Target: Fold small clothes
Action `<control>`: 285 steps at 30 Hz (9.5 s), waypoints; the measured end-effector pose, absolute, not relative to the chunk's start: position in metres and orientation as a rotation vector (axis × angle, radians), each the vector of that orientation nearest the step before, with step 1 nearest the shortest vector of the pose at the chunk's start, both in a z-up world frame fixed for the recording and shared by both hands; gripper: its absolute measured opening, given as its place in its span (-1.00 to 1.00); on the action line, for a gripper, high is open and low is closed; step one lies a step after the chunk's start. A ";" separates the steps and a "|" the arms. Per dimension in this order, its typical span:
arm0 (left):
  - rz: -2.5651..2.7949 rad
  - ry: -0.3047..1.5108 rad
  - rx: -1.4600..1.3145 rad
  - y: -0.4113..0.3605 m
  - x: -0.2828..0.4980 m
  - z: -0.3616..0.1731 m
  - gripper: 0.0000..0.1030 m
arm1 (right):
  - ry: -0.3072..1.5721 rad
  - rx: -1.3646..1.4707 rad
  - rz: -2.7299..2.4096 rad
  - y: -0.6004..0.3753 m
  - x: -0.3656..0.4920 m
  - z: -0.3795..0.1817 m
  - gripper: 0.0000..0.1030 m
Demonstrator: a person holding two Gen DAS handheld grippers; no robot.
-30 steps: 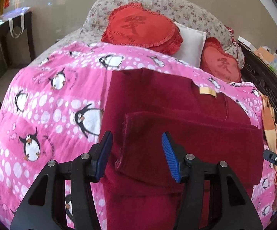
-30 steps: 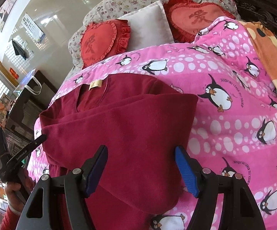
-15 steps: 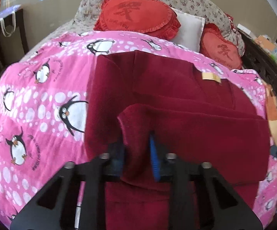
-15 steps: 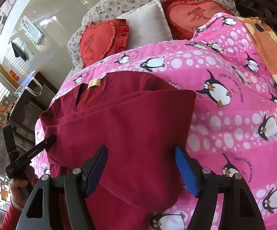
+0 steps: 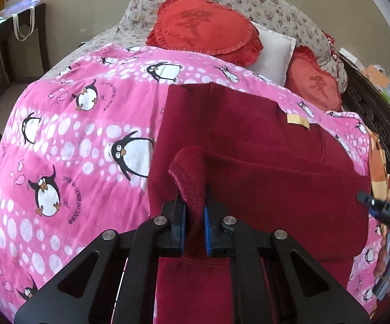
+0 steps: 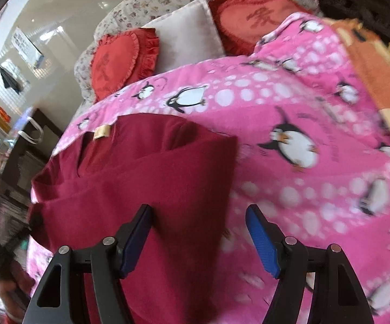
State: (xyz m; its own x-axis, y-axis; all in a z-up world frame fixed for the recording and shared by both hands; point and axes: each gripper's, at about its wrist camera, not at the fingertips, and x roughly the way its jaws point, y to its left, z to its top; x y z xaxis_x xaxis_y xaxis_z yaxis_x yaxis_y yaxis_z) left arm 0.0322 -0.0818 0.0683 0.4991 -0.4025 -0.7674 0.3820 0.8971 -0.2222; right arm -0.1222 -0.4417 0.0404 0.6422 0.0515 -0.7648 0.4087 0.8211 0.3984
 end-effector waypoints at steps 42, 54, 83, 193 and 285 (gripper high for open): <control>-0.371 0.966 0.078 -0.094 0.027 0.049 -0.38 | 0.963 0.253 -0.198 -0.375 -0.149 0.033 -0.18; -0.434 1.064 0.022 -0.058 -0.024 0.045 -0.01 | 0.993 0.464 -0.200 -0.381 -0.190 0.036 -0.06; -0.473 1.210 -0.038 0.022 -0.147 0.021 -0.01 | 0.972 0.575 -0.050 -0.378 -0.267 0.032 -0.10; -0.480 1.241 -0.040 0.038 -0.208 0.008 -0.90 | 1.020 0.791 0.341 -0.274 -0.352 -0.011 -0.70; -0.426 0.854 -0.007 -0.082 0.037 0.154 -0.90 | 0.489 0.848 0.168 -0.443 -0.169 0.138 -0.74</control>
